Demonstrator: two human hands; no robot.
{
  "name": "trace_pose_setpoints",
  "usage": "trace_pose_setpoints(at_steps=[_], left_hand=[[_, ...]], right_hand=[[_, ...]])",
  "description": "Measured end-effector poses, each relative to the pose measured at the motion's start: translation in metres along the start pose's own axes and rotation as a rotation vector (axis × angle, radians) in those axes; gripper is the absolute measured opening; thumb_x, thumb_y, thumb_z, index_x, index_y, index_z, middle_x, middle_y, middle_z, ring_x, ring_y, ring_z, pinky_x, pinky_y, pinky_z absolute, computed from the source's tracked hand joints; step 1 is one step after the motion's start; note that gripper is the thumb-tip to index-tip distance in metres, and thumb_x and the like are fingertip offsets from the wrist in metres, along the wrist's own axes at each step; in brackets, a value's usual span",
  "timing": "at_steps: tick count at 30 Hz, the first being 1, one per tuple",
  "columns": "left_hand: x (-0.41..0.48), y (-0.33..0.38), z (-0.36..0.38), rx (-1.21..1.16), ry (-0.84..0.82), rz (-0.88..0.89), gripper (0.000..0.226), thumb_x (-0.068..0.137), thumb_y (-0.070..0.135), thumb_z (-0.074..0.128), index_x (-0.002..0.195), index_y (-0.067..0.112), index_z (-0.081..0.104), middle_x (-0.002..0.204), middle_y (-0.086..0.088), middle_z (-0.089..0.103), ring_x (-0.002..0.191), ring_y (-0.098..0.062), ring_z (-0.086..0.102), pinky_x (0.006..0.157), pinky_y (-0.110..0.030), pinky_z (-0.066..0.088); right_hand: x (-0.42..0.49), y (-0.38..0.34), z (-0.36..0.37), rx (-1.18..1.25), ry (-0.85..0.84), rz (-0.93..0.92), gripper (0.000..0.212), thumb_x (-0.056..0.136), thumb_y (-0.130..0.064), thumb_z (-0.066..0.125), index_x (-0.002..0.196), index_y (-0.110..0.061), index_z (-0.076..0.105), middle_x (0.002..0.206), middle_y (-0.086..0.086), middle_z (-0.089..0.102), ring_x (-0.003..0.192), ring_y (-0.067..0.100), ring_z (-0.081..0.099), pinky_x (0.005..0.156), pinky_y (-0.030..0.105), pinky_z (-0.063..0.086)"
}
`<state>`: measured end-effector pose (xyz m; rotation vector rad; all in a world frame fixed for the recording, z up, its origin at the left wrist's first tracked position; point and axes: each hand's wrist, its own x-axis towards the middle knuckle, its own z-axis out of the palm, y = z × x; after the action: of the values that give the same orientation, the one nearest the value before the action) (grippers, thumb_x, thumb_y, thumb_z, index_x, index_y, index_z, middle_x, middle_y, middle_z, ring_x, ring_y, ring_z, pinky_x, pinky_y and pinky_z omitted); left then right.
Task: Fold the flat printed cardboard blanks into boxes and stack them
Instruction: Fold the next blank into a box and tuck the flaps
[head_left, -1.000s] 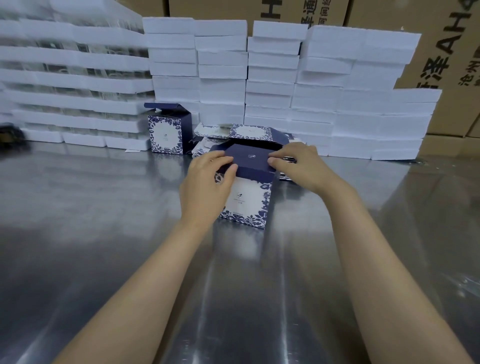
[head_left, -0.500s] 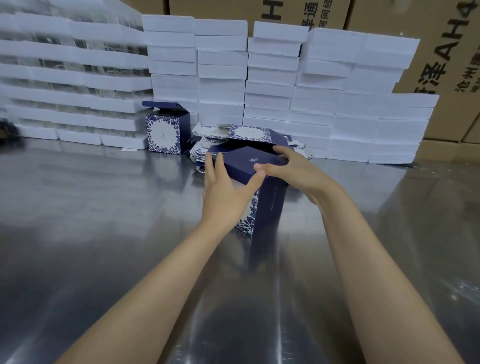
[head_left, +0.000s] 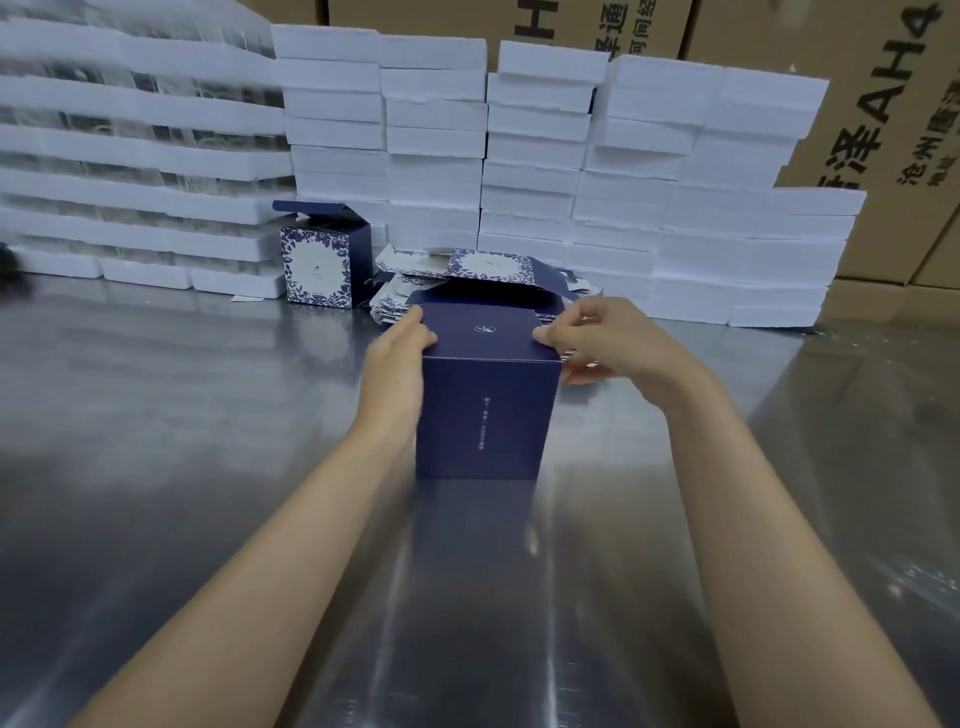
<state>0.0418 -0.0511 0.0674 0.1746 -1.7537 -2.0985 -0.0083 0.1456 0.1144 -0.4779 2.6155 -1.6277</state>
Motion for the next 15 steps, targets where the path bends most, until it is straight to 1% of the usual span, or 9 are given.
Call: trace_pose_setpoints(at_steps=[1,3,4,6,7,9,12,14,15], left_hand=[[0.002,0.000,-0.002,-0.027,-0.008,-0.016,0.053,0.069,0.029,0.053,0.120,0.022,0.065,0.113,0.013,0.067,0.101,-0.004,0.063,0.087,-0.020,0.048],[0.003,0.000,-0.003,-0.018,-0.045,-0.039,0.066,0.072,0.030,0.058,0.137,0.020,0.054,0.135,0.006,0.058,0.121,-0.010,0.056,0.104,-0.031,0.043],[0.000,0.001,-0.002,0.017,-0.082,-0.032,0.071,0.074,0.033,0.062,0.142,0.022,0.047,0.142,0.008,0.052,0.126,-0.008,0.051,0.108,-0.031,0.039],[-0.005,-0.002,0.002,0.066,-0.151,-0.018,0.078,0.074,0.041,0.065,0.146,0.029,0.040,0.146,0.013,0.046,0.129,-0.003,0.047,0.110,-0.030,0.036],[-0.006,-0.003,0.003,0.069,-0.164,-0.032,0.077,0.070,0.042,0.066,0.143,0.033,0.043,0.142,0.012,0.050,0.125,-0.005,0.051,0.107,-0.030,0.039],[-0.006,-0.003,0.004,0.037,-0.160,-0.059,0.069,0.067,0.038,0.066,0.135,0.036,0.052,0.131,0.006,0.059,0.114,-0.011,0.060,0.099,-0.032,0.047],[-0.005,-0.005,0.003,0.000,-0.139,-0.053,0.051,0.079,0.028,0.065,0.129,0.036,0.057,0.126,0.005,0.062,0.105,-0.011,0.063,0.083,-0.027,0.049],[-0.006,-0.006,0.005,-0.018,-0.124,-0.040,0.045,0.086,0.022,0.061,0.128,0.037,0.057,0.126,0.007,0.062,0.102,-0.008,0.063,0.078,-0.024,0.047],[-0.007,-0.007,0.006,-0.022,-0.115,-0.035,0.045,0.087,0.021,0.061,0.128,0.037,0.057,0.125,0.009,0.062,0.102,-0.007,0.063,0.077,-0.023,0.047]], right_hand=[[-0.002,-0.001,-0.001,-0.004,-0.038,0.021,0.018,0.082,-0.031,0.075,0.090,-0.020,0.064,0.088,-0.006,0.067,0.069,0.006,0.068,0.064,0.023,0.058],[-0.001,0.002,-0.001,-0.028,-0.045,0.027,0.042,0.084,-0.034,0.072,0.123,-0.028,0.057,0.119,-0.010,0.059,0.100,0.003,0.063,0.081,0.026,0.055],[0.001,0.005,0.000,-0.031,-0.032,0.006,0.057,0.085,-0.033,0.071,0.138,-0.033,0.047,0.133,-0.012,0.051,0.116,0.004,0.055,0.093,0.029,0.050],[0.001,0.008,0.005,-0.006,-0.088,-0.044,0.073,0.087,-0.030,0.068,0.148,-0.039,0.030,0.147,-0.015,0.038,0.133,0.005,0.039,0.108,0.031,0.036],[0.002,0.011,0.008,0.026,-0.141,-0.049,0.075,0.086,-0.030,0.068,0.148,-0.042,0.028,0.148,-0.017,0.038,0.135,0.006,0.038,0.111,0.032,0.034],[0.004,0.016,0.011,0.104,-0.202,-0.033,0.077,0.075,-0.034,0.070,0.142,-0.049,0.034,0.138,-0.020,0.047,0.128,0.008,0.048,0.111,0.038,0.037],[0.004,0.019,0.015,0.157,-0.171,-0.078,0.071,0.062,-0.041,0.067,0.127,-0.057,0.045,0.130,-0.020,0.055,0.123,0.009,0.053,0.109,0.038,0.041],[0.004,0.024,0.020,0.222,-0.142,-0.133,0.066,0.063,-0.038,0.064,0.126,-0.053,0.050,0.128,-0.016,0.059,0.120,0.011,0.055,0.106,0.036,0.043],[0.005,0.027,0.024,0.290,-0.125,-0.152,0.064,0.066,-0.033,0.062,0.128,-0.047,0.052,0.120,-0.017,0.063,0.113,0.010,0.059,0.100,0.034,0.046]])
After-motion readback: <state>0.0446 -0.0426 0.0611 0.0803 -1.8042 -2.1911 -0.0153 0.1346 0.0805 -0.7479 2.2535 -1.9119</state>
